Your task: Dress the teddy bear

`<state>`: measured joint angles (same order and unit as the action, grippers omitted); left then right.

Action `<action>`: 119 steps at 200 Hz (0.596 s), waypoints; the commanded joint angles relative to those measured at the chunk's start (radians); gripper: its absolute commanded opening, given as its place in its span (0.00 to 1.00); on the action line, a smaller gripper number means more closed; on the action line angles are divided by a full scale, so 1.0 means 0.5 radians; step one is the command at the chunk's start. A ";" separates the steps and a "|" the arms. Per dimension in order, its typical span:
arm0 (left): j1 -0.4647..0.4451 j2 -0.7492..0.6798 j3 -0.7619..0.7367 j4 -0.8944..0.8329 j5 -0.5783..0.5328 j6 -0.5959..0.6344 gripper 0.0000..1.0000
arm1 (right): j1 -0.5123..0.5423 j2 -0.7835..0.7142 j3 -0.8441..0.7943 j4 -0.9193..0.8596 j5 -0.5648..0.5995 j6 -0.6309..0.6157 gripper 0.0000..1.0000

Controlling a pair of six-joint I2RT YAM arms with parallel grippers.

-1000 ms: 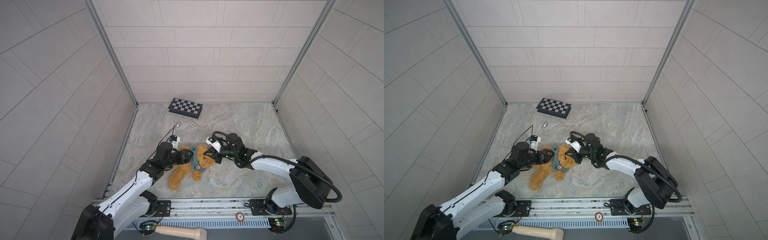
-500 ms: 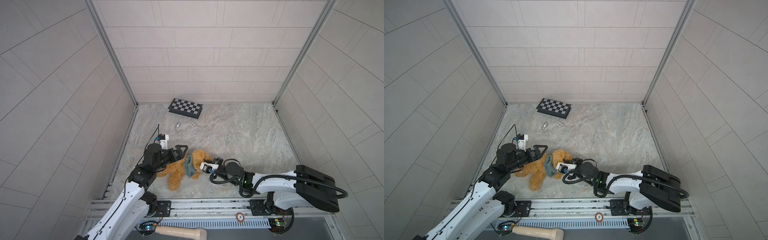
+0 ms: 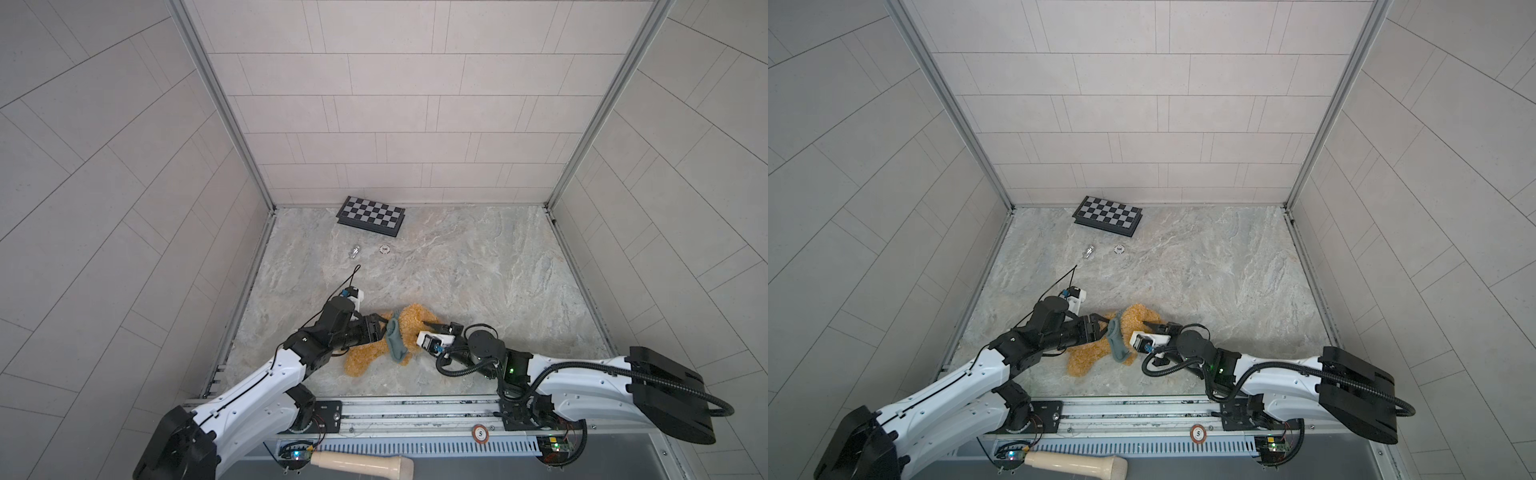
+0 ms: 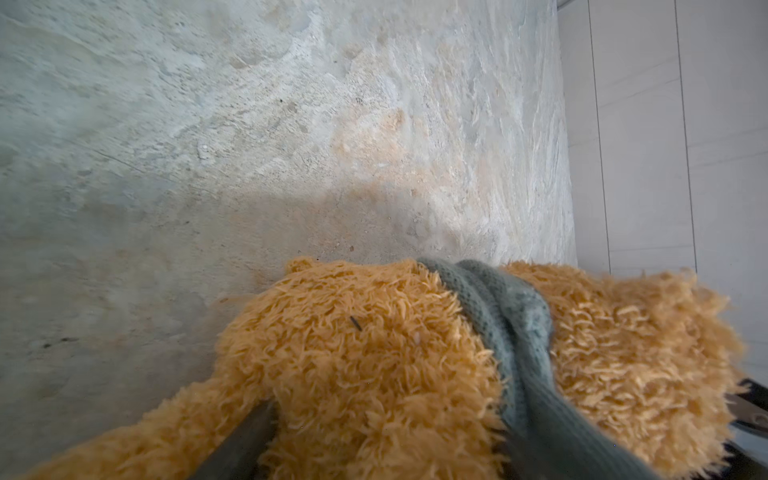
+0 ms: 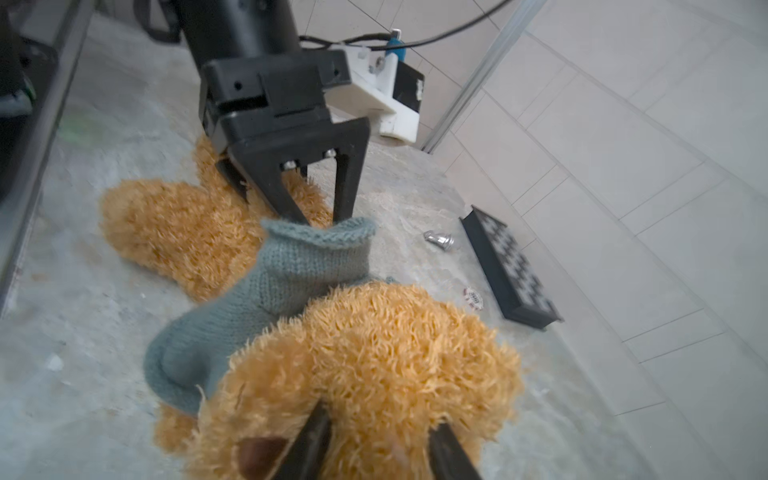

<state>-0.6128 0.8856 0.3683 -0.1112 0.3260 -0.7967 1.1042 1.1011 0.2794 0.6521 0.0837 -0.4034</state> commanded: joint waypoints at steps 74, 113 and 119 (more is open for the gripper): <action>-0.331 0.030 -0.207 -0.203 -0.408 0.069 0.63 | -0.258 -0.053 0.578 -1.110 -0.479 0.673 0.99; -0.335 0.036 -0.303 -0.095 -0.412 0.079 0.62 | -0.588 0.063 0.861 -1.547 -0.715 0.943 0.99; -0.334 0.036 -0.304 -0.091 -0.412 0.086 0.62 | -0.624 0.101 0.900 -1.594 -0.823 0.960 0.99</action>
<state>-0.7662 0.8749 0.2890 -0.0055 0.1005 -0.7673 0.8696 1.1084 0.6575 0.0441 -0.1570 -0.0322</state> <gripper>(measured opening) 0.626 0.993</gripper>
